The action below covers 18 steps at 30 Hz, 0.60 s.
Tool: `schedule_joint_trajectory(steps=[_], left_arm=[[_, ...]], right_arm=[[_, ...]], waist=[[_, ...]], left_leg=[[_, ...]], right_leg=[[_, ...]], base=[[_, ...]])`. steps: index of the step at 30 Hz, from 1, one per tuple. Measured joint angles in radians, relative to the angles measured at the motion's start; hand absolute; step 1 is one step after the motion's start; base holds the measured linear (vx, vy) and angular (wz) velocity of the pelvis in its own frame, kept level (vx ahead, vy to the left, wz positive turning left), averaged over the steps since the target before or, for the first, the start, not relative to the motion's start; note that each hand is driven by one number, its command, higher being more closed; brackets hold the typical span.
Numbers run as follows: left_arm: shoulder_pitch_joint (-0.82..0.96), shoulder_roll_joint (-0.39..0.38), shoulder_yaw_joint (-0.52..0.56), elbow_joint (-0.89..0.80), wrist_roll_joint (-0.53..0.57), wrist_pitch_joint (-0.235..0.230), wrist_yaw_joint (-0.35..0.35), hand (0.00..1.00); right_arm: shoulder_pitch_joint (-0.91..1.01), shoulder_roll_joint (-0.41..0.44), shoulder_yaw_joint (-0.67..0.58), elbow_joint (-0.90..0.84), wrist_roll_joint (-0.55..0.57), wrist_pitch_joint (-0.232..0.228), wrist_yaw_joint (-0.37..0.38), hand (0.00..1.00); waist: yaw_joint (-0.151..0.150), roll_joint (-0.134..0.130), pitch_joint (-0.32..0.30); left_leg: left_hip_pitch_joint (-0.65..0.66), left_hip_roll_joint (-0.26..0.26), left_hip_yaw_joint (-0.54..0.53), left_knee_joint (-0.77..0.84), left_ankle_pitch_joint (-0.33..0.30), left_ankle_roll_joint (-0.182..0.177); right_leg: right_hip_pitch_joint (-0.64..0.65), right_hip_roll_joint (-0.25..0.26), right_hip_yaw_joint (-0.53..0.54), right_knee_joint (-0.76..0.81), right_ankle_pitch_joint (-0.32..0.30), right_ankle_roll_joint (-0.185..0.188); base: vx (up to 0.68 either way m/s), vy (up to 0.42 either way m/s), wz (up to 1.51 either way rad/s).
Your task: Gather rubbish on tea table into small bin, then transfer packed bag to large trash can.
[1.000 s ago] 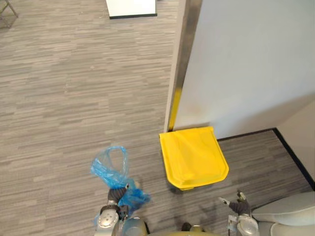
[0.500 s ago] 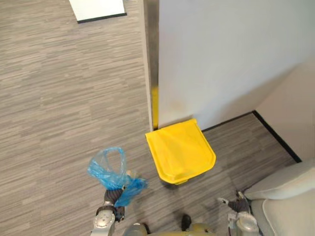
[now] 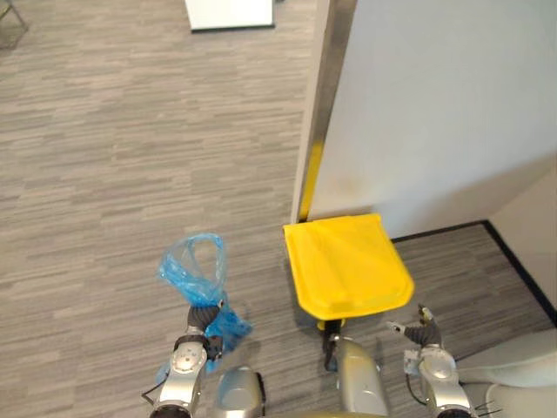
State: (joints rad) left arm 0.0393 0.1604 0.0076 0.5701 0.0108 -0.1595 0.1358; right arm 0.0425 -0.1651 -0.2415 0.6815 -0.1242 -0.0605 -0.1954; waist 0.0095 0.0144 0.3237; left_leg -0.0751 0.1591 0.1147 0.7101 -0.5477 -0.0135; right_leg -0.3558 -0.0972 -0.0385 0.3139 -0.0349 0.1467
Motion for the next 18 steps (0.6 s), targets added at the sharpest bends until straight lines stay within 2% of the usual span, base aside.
schedule_joint_trajectory(steps=[1, 2, 3, 4, 5, 8, 11, 15, 18], left_arm=[[-0.010, 0.000, -0.001, 0.003, 0.001, 0.000, 0.002, 1.00], [-0.018, 0.002, -0.001, 0.007, 0.001, 0.000, 0.016, 1.00], [-0.019, 0.007, -0.002, 0.007, 0.000, 0.000, 0.020, 1.00], [-0.018, 0.007, -0.003, 0.007, 0.000, 0.000, 0.020, 1.00], [-0.018, -0.001, -0.005, 0.006, 0.000, -0.001, 0.019, 1.00], [-0.022, -0.013, -0.014, 0.002, 0.001, -0.001, 0.015, 1.00], [-0.020, -0.022, -0.018, -0.009, 0.002, -0.004, -0.007, 1.00], [-0.010, -0.017, -0.021, -0.009, 0.005, -0.004, -0.014, 1.00], [-0.011, -0.014, -0.052, -0.020, 0.005, -0.005, -0.023, 1.00]], right_arm=[[0.008, -0.002, -0.015, 0.001, 0.000, 0.006, 0.000, 0.00], [0.012, 0.002, -0.047, 0.002, -0.002, 0.028, 0.000, 0.00], [0.013, 0.007, -0.060, -0.001, 0.000, 0.029, 0.000, 0.00], [0.016, 0.009, -0.062, -0.001, 0.006, 0.026, 0.000, 0.00], [-0.003, 0.014, -0.062, -0.021, 0.007, 0.026, 0.000, 0.00], [-0.031, 0.042, -0.052, -0.086, 0.007, 0.014, 0.004, 0.00], [-0.045, 0.053, 0.049, -0.094, 0.005, 0.001, 0.005, 0.00], [-0.098, 0.063, 0.167, -0.094, -0.005, 0.001, 0.006, 0.00], [-0.265, 0.047, 0.211, -0.085, -0.006, -0.006, -0.003, 0.00]], waist=[[-0.005, 0.008, 0.006], [0.007, 0.018, 0.007], [0.006, 0.013, 0.003], [0.007, 0.008, 0.000], [0.010, 0.008, -0.002], [0.006, 0.011, -0.004], [0.001, 0.008, -0.012], [0.007, 0.007, -0.024], [0.011, 0.011, -0.028]], left_leg=[[0.000, 0.003, -0.031, -0.001, -0.003, -0.007], [0.000, 0.024, -0.056, -0.012, 0.003, -0.031], [0.011, 0.036, -0.067, -0.024, 0.011, -0.049], [0.019, 0.037, -0.074, -0.033, 0.014, -0.057], [0.031, 0.051, -0.070, -0.046, 0.029, -0.083], [0.031, 0.069, -0.054, -0.085, 0.055, -0.104], [0.015, 0.077, -0.064, -0.154, 0.072, -0.107], [-0.027, 0.056, -0.114, -0.205, 0.098, -0.108], [-0.088, 0.040, -0.141, -0.224, 0.140, -0.123]], right_leg=[[-0.004, 0.006, -0.007, 0.025, -0.008, 0.004], [-0.020, 0.010, -0.041, 0.107, -0.058, -0.011], [-0.041, 0.005, -0.058, 0.188, -0.117, -0.022], [-0.051, 0.003, -0.062, 0.225, -0.146, -0.024], [-0.059, 0.008, -0.071, 0.260, -0.182, -0.030], [-0.066, 0.021, -0.080, 0.243, -0.188, -0.034], [-0.068, 0.021, -0.110, 0.194, -0.175, -0.047], [-0.086, 0.003, -0.134, 0.150, -0.149, -0.049], [-0.132, -0.012, -0.152, 0.141, -0.132, -0.065]], base=[[0.32, -0.223, 0.93], [0.31, -0.238, 0.69], [0.29, -0.231, 0.51], [0.36, -0.252, 0.27], [0.30, -0.182, 0.03], [0.19, -0.135, -0.03], [0.02, -0.071, 0.25], [-0.04, -0.055, 0.32], [-0.03, -0.059, 0.26]])
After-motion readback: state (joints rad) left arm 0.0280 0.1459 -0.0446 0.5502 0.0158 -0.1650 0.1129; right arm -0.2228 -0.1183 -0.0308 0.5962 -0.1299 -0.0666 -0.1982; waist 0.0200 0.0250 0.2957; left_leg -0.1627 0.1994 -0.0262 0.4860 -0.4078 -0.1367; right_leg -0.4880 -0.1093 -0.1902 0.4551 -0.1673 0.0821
